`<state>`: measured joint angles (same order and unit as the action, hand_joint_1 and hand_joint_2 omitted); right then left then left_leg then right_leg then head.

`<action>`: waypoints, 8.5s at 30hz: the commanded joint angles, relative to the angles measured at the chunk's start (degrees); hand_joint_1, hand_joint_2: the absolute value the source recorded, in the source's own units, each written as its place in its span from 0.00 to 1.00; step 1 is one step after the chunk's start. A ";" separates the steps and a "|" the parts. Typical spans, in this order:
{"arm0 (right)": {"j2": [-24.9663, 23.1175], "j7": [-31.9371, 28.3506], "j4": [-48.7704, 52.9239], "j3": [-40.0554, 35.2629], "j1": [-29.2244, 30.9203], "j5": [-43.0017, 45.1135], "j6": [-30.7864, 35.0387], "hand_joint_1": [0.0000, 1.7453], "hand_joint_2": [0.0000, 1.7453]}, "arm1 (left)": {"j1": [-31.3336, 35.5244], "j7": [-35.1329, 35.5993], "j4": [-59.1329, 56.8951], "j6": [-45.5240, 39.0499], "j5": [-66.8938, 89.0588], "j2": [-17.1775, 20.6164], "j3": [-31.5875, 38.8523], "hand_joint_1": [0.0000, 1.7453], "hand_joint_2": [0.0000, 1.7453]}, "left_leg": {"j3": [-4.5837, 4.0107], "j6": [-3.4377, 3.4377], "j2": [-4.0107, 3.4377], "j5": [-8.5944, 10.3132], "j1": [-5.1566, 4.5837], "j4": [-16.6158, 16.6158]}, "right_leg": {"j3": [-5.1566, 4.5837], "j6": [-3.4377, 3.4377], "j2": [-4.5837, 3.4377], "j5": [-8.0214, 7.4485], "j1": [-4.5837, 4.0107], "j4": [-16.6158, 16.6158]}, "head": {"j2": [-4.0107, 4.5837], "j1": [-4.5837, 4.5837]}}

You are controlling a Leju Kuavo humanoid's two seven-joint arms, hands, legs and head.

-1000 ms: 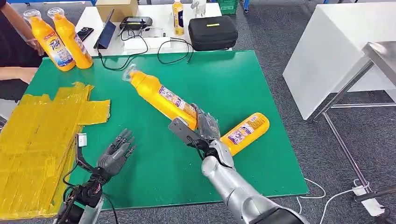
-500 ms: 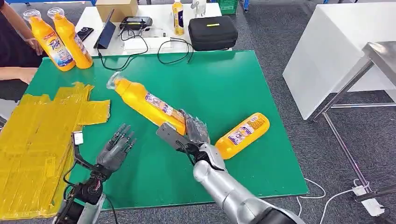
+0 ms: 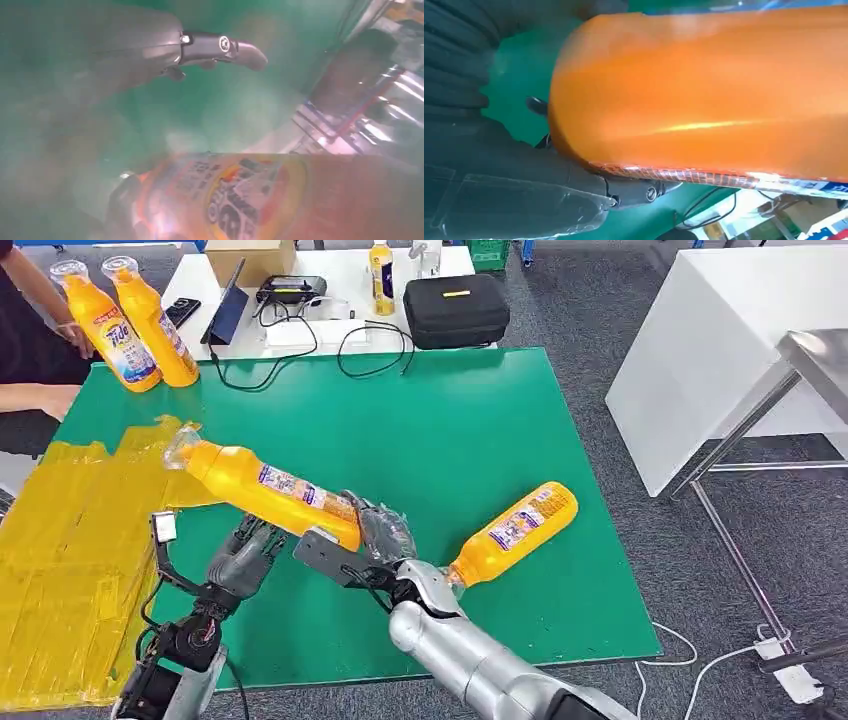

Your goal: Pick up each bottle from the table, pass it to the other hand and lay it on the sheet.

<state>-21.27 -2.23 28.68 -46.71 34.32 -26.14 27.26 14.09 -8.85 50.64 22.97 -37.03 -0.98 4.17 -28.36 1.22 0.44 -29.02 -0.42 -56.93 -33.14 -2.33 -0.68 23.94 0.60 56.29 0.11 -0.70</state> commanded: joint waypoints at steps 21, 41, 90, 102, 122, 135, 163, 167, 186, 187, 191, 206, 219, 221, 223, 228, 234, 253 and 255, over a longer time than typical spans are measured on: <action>1.27 6.02 1.07 -22.00 2.81 16.36 -4.71 1.00 1.00 | 3.52 0.73 2.79 -1.21 0.57 0.15 -6.10 0.00 1.00 | 0.03 -0.10 0.10 0.00 0.09 -0.01 | 0.09 0.07 0.20 0.04 -0.10 -0.04 | 0.00 0.02; 1.27 6.48 0.76 -26.25 4.66 20.47 -3.52 1.00 1.00 | 2.81 -0.81 5.18 -1.54 0.05 -0.94 -7.11 1.00 1.00 | 0.07 -0.11 0.11 0.01 0.09 0.02 | 0.14 0.07 0.22 0.04 -0.11 -0.07 | 0.00 0.00; 14.88 -13.25 45.68 27.22 -16.33 8.27 -27.36 0.00 0.00 | -1.25 -21.28 21.52 -40.47 66.11 1.03 21.80 1.00 1.00 | 0.03 -0.05 0.19 -0.03 0.14 0.03 | 0.13 0.01 0.25 0.07 -0.19 -0.11 | 0.00 0.00; 18.98 -13.61 42.50 24.12 -13.99 11.70 -26.62 0.00 0.00 | -1.23 -24.68 16.05 -62.97 103.89 2.66 24.09 1.00 1.00 | 0.11 -0.09 0.03 0.00 0.07 0.11 | 0.17 0.07 0.11 0.00 -0.10 -0.21 | 0.00 0.00; 19.49 -13.07 39.67 20.47 -10.21 15.25 -27.00 0.00 0.00 | 6.36 -6.53 -13.05 -62.97 125.33 12.79 14.69 1.00 1.00 | 0.16 -0.14 0.11 0.03 0.15 0.11 | 0.22 0.10 0.22 0.02 -0.19 -0.13 | 0.00 0.00; 19.76 -13.33 40.17 19.64 -11.53 15.20 -27.03 0.00 0.00 | 5.29 2.09 -12.17 -62.97 127.03 14.78 6.08 0.00 0.00 | 0.01 -0.07 0.10 0.01 0.12 0.03 | 0.09 0.05 0.17 0.02 -0.16 -0.08 | -0.02 0.02; 28.15 -16.48 53.21 21.78 -20.98 12.10 -24.23 0.00 0.00 | -4.22 10.07 -4.21 -62.97 127.03 15.89 6.48 0.00 0.00 | 0.08 -0.08 0.10 -0.02 0.12 0.08 | 0.15 0.06 0.18 0.04 -0.16 -0.14 | -0.02 0.00; 28.23 -16.91 55.50 21.76 -22.62 10.68 -25.05 0.00 0.00 | -3.62 11.94 -6.76 -62.97 127.03 16.37 6.04 0.00 0.00 | 0.15 -0.12 0.08 -0.02 0.14 0.13 | 0.20 0.09 0.17 0.05 -0.18 -0.16 | 0.00 0.00; 41.64 -16.20 71.52 41.32 -36.78 -18.06 -20.59 0.00 1.00 | -13.50 -23.53 35.58 -22.62 52.74 -8.09 25.07 0.00 0.00 | -0.09 -0.01 0.38 -0.08 0.06 -0.06 | 0.07 -0.04 0.44 0.13 -0.13 -0.14 | 0.00 0.00; 44.46 -16.59 70.88 43.57 -37.56 -18.31 -22.47 0.00 1.00 | -13.52 -23.20 35.48 -23.01 52.76 -7.74 23.59 0.00 0.00 | -0.09 0.00 0.42 -0.07 0.04 -0.04 | 0.08 -0.06 0.46 0.11 -0.11 -0.17 | -0.02 0.00; 51.11 -17.68 68.64 52.17 -37.41 -17.42 -28.71 0.00 1.00 | -12.71 -23.00 33.59 -24.16 51.32 -6.21 20.42 0.00 0.00 | -0.10 0.04 0.51 -0.07 -0.10 -0.06 | 0.12 -0.06 0.57 0.12 0.04 -0.23 | 0.00 0.00; 55.27 -16.07 55.37 45.82 -23.40 -16.52 -36.37 0.00 1.00 | -10.36 -23.52 29.56 -23.32 49.04 -4.30 20.03 0.00 0.00 | 0.04 0.08 -0.23 -0.16 -0.07 0.07 | 0.08 0.02 -0.12 -0.09 0.04 -0.27 | 0.00 -0.04; 47.94 -15.65 37.04 32.24 -7.40 -20.12 -35.86 0.00 1.00 | -7.25 -23.22 26.16 -22.61 48.98 -3.69 18.06 0.00 0.00 | 0.37 0.03 -0.44 -0.11 0.03 0.25 | 0.35 0.09 -0.31 -0.16 -0.06 -0.46 | -0.02 -0.04; 44.00 -15.59 29.56 27.42 -1.68 -20.86 -35.68 0.00 1.00 | -5.71 -23.03 24.47 -22.62 49.12 -3.28 17.41 0.00 0.00 | 0.14 0.10 -0.41 -0.10 0.04 0.14 | 0.20 0.05 -0.31 -0.17 -0.06 -0.35 | 0.00 -0.02; 41.01 -15.98 23.95 23.81 1.41 -20.21 -35.20 0.00 1.00 | -4.63 -23.05 23.26 -22.73 49.13 -2.95 16.98 0.00 0.00 | 0.22 0.05 -0.72 -0.05 0.08 0.21 | 0.24 0.08 -0.49 -0.27 -0.09 -0.43 | 0.00 -0.02; 40.03 -16.92 19.47 19.45 3.37 -19.42 -34.48 0.00 1.00 | -3.80 -22.98 22.32 -23.00 49.16 -2.26 17.00 0.00 0.00 | 0.28 -0.01 -0.42 0.08 0.05 0.18 | 0.22 0.01 -0.29 -0.22 -0.08 -0.34 | 0.00 -0.04; 39.13 -16.73 18.05 18.28 3.73 -19.50 -34.46 0.00 1.00 | -4.23 -23.11 22.57 -22.94 48.77 -2.08 17.58 0.00 0.00 | 0.13 0.07 -0.10 0.05 -0.01 0.07 | 0.12 -0.07 -0.07 -0.11 0.00 -0.09 | -0.02 -0.04; 41.76 -17.13 15.23 11.74 6.65 -18.88 -36.34 0.00 1.00 | -6.12 -23.35 23.85 -21.90 47.31 -2.23 18.94 0.00 0.00 | 0.06 0.02 -0.09 0.01 0.00 0.02 | 0.08 -0.04 -0.01 -0.08 -0.01 -0.07 | 0.00 -0.02; 41.65 -17.01 14.23 10.82 7.73 -18.98 -36.96 0.00 1.00 | -5.82 -23.33 23.29 -21.76 47.25 -2.12 19.00 0.00 0.00 | -0.02 0.07 -0.05 0.06 -0.07 0.03 | 0.00 -0.08 -0.01 -0.11 0.06 -0.04 | 0.00 -0.04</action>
<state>20.06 -19.26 48.54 -30.21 36.23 -45.51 -7.76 6.99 -32.35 76.63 0.66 10.62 -3.80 21.73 -28.47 1.36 0.52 -28.96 -0.48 -56.94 -33.18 -2.46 -0.61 23.85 0.66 56.26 0.11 -0.74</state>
